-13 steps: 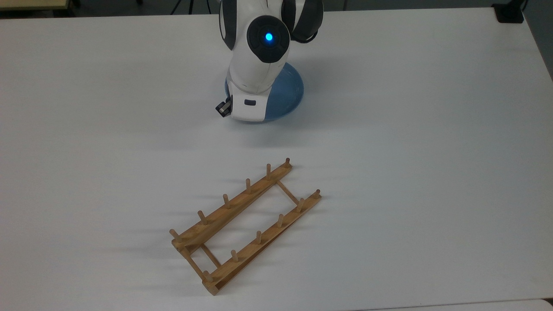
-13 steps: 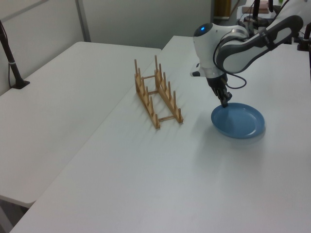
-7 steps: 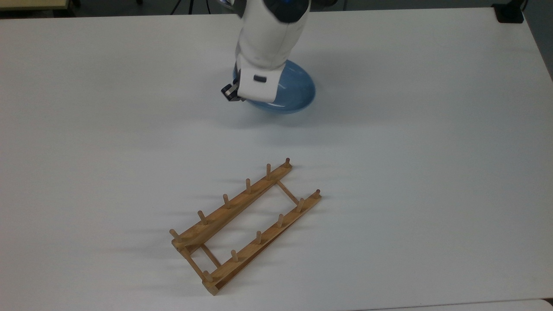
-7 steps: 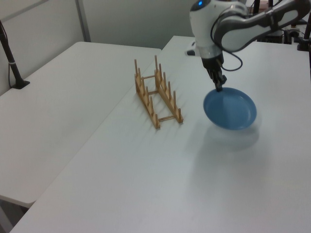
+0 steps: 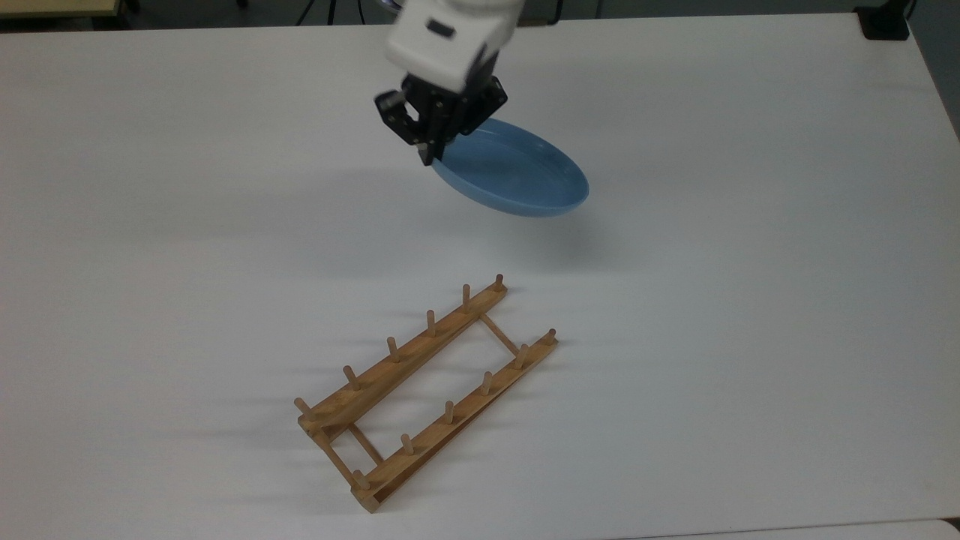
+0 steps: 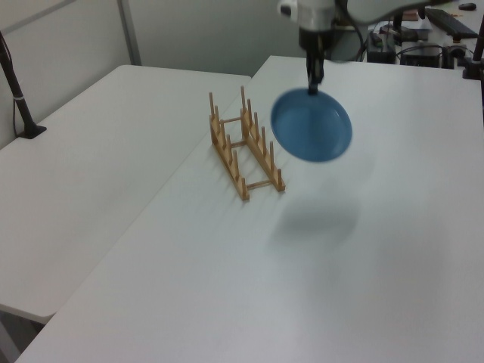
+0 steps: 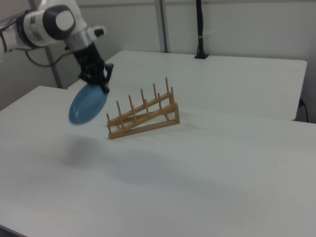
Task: Place plate in plate rack
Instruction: 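Lift the plate by its rim and tilt it upright toward the rack, then lower the upright plate between the rack pegs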
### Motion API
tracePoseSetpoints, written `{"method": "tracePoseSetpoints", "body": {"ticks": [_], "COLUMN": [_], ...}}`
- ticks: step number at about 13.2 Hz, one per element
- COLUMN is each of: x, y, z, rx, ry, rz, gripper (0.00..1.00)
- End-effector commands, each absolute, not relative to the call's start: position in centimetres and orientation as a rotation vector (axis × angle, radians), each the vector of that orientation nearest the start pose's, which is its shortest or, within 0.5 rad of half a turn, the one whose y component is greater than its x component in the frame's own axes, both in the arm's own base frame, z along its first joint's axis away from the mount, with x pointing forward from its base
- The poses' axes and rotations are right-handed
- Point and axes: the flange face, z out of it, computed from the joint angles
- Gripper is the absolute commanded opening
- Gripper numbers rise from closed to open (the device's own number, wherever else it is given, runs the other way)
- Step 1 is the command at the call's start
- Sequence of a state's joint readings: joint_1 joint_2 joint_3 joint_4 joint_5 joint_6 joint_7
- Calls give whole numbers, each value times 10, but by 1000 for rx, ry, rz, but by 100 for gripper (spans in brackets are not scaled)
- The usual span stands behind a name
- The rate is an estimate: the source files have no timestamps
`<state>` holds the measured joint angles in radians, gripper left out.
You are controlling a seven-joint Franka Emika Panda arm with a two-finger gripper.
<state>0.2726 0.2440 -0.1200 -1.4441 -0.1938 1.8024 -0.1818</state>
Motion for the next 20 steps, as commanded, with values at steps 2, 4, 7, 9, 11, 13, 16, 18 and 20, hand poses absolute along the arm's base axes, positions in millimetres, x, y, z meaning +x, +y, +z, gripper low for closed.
{"method": "tracePoseSetpoints", "body": {"ticks": [2, 4, 7, 9, 11, 13, 16, 18, 20], "x": [660, 667, 675, 680, 689, 694, 700, 702, 703], "y": [68, 65, 57, 56, 61, 67, 74, 81, 94], "z": [605, 608, 603, 599, 580, 567, 547, 532, 519], "rx": [-3356, -3385, -3380, -3385, -3425, -3438, -3458, -3476, -3488], "ry": [-177, -51, 69, 144, 182, 204, 199, 170, 132], "rz": [-644, -817, -992, -1075, -1168, -1223, -1242, -1211, -1210], "gripper": [0, 0, 0, 0, 0, 0, 0, 0, 0]}}
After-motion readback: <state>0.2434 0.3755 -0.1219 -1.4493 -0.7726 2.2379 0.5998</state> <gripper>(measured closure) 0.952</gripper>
